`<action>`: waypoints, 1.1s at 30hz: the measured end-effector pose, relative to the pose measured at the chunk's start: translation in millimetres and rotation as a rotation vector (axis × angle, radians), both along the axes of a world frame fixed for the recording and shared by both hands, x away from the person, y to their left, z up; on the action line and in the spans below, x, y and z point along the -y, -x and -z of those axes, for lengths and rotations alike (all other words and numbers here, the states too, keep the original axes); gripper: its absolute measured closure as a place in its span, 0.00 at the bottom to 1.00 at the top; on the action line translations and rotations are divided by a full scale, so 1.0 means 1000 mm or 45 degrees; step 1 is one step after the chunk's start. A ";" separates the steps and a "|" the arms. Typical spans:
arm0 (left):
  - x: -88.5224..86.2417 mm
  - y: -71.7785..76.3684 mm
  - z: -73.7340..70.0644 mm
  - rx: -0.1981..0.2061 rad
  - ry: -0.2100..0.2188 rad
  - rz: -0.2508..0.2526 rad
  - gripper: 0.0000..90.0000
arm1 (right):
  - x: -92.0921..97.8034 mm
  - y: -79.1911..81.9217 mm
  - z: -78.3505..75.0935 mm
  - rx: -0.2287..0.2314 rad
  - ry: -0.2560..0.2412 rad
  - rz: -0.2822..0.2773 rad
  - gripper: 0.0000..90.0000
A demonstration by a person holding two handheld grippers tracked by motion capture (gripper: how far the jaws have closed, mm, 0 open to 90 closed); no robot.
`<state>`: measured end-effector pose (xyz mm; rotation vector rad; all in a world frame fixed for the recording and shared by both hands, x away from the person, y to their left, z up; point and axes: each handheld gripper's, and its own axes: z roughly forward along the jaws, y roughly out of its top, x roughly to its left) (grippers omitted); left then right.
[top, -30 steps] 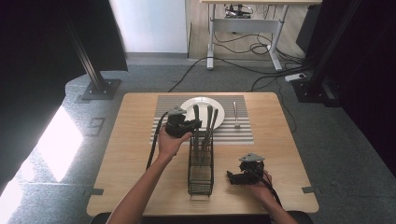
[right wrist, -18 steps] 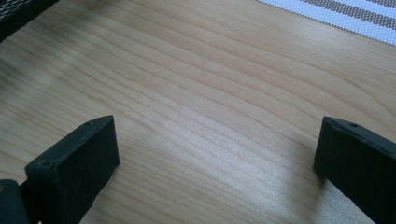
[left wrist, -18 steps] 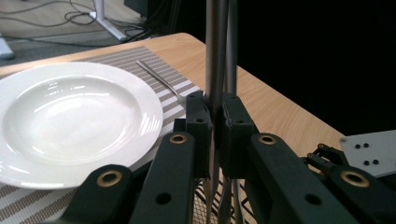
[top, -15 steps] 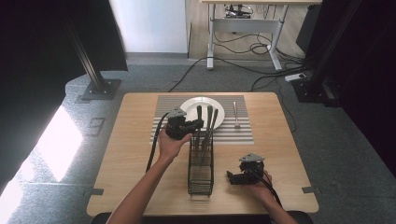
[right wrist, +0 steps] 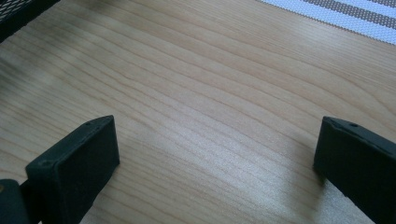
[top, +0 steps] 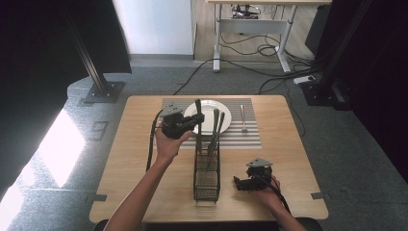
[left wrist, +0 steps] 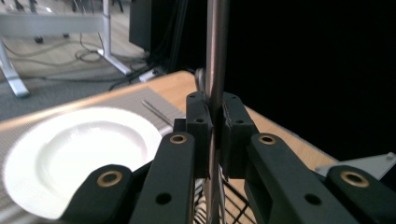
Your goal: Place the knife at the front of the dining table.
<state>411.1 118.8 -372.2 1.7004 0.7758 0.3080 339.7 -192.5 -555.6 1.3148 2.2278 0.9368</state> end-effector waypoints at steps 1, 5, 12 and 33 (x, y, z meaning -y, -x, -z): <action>-0.002 0.000 -0.005 0.011 0.004 -0.002 0.93 | 0.000 0.000 0.000 0.000 -0.001 0.000 0.00; -0.008 0.003 -0.017 0.037 0.020 -0.015 0.93 | 0.000 0.000 0.000 0.000 -0.002 -0.001 0.00; -0.018 0.010 -0.039 0.084 0.020 -0.023 0.93 | 0.000 0.000 0.000 -0.002 -0.003 0.001 0.00; -0.055 0.017 -0.045 0.094 0.011 -0.132 0.93 | -0.001 0.001 0.000 0.000 -0.004 0.003 0.00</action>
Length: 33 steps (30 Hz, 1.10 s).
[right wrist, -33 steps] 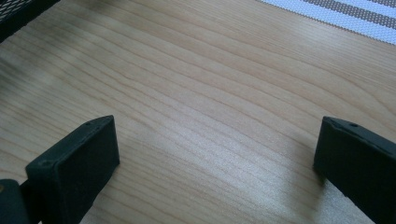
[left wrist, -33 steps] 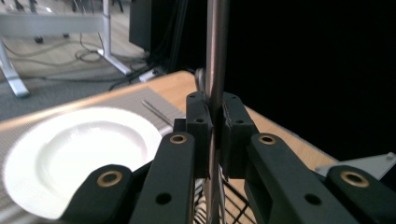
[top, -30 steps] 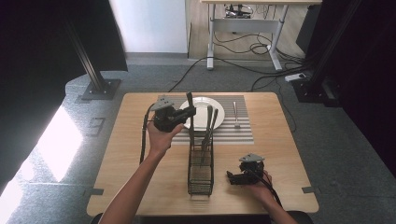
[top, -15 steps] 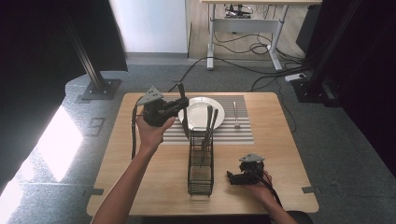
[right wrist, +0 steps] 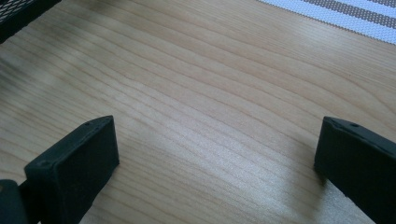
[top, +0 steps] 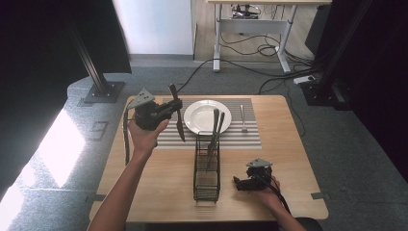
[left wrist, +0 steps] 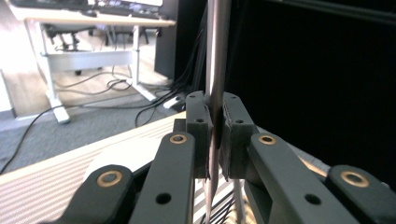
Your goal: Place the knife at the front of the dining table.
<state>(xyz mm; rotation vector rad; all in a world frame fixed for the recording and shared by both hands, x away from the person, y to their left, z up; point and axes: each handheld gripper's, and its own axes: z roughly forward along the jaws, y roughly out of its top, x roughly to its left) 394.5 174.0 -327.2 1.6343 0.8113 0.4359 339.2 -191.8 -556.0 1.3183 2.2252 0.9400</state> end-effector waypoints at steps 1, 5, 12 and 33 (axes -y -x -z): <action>-0.002 -0.001 0.004 -0.011 -0.002 -0.009 0.93 | 0.000 0.000 0.000 0.000 0.000 0.000 0.00; -0.010 -0.008 0.020 -0.058 -0.013 -0.044 0.93 | 0.000 0.000 0.000 0.002 0.000 0.001 0.00; -0.022 -0.015 0.047 -0.128 -0.038 -0.090 0.93 | 0.000 0.000 0.000 0.002 0.000 0.000 0.00; -0.054 -0.021 0.089 -0.257 -0.142 -0.216 0.93 | -0.001 0.000 0.000 -0.001 -0.001 0.003 0.00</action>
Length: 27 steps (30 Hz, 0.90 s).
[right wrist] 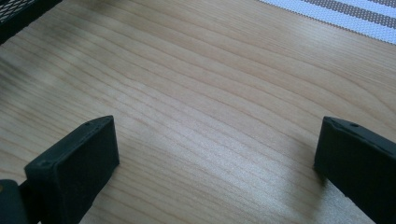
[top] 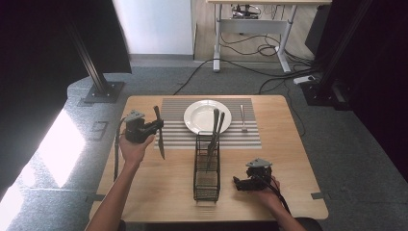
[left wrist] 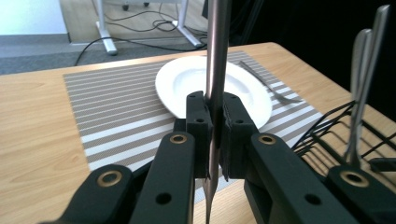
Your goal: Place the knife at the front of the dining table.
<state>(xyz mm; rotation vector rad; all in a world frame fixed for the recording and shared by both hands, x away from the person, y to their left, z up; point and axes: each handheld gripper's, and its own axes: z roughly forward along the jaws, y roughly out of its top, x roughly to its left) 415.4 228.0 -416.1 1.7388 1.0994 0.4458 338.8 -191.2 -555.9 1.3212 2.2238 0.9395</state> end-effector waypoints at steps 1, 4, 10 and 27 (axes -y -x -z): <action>-0.001 0.000 0.001 -0.005 -0.002 -0.005 0.93 | 0.000 0.000 0.000 0.002 0.001 0.001 0.00; -0.001 -0.002 0.003 -0.019 -0.017 -0.010 0.93 | 0.000 0.000 0.000 0.002 0.001 0.002 0.00; 0.005 -0.007 0.006 -0.040 -0.057 -0.017 0.93 | 0.000 0.000 0.000 0.003 0.002 0.001 0.00; 0.022 -0.025 0.008 -0.074 -0.100 -0.018 0.93 | 0.000 0.000 0.000 0.003 0.001 0.001 0.00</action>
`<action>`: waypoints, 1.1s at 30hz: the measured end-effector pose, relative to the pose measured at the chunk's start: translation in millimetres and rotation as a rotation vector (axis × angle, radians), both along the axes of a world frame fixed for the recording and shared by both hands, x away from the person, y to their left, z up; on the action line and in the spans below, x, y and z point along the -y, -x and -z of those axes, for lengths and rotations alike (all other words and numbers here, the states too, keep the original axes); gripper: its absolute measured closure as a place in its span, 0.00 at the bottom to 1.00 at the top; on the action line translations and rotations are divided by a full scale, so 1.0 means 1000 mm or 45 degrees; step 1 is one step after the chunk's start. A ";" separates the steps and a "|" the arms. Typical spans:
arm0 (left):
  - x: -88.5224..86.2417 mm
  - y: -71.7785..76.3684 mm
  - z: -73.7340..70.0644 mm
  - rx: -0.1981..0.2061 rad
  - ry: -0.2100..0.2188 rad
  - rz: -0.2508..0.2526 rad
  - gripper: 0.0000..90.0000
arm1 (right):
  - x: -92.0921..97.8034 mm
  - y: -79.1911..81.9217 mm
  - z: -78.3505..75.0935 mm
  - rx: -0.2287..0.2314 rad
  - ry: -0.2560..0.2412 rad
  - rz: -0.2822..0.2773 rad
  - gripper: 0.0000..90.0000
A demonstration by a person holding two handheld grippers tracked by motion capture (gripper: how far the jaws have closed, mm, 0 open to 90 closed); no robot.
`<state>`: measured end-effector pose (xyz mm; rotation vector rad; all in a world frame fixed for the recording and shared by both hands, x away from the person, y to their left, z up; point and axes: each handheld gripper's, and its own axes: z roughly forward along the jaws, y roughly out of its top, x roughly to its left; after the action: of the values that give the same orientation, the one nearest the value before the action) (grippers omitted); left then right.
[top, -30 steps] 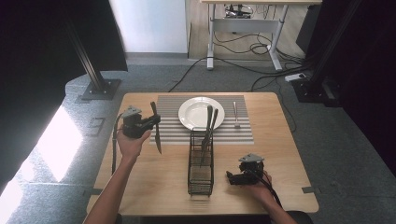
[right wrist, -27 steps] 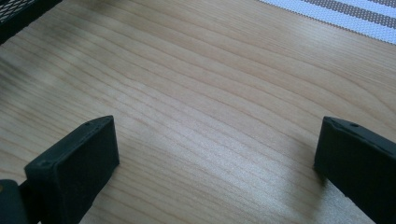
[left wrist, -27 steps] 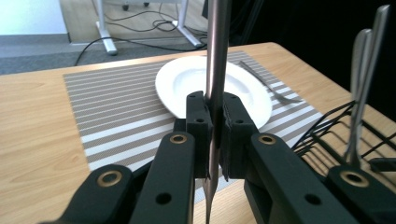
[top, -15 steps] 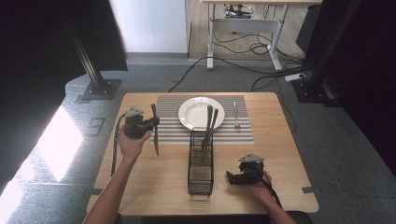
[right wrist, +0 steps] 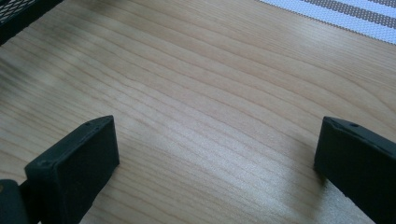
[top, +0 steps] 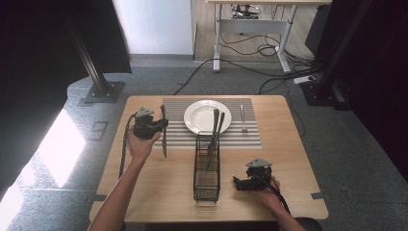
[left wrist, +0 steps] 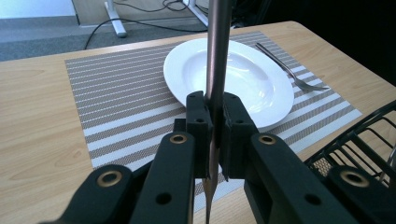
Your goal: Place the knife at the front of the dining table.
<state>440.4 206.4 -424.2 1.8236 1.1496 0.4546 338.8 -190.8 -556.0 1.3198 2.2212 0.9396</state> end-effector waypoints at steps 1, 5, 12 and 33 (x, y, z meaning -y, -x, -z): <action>0.001 -0.001 0.000 0.000 -0.002 0.003 0.93 | 0.000 0.000 0.000 0.000 0.000 0.000 0.00; 0.006 -0.005 0.002 -0.013 -0.017 0.005 0.93 | 0.000 0.000 0.000 0.001 0.000 -0.001 0.00; 0.011 -0.016 0.004 -0.031 -0.022 0.004 0.93 | 0.000 0.000 0.000 0.001 -0.001 -0.005 0.00; 0.022 -0.057 0.017 -0.119 -0.078 -0.058 0.93 | -0.002 0.000 0.000 0.001 0.002 -0.015 0.00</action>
<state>497.7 184.1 -441.1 1.8916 1.2555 0.4395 339.3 -189.1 -556.0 1.3071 2.2312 0.9420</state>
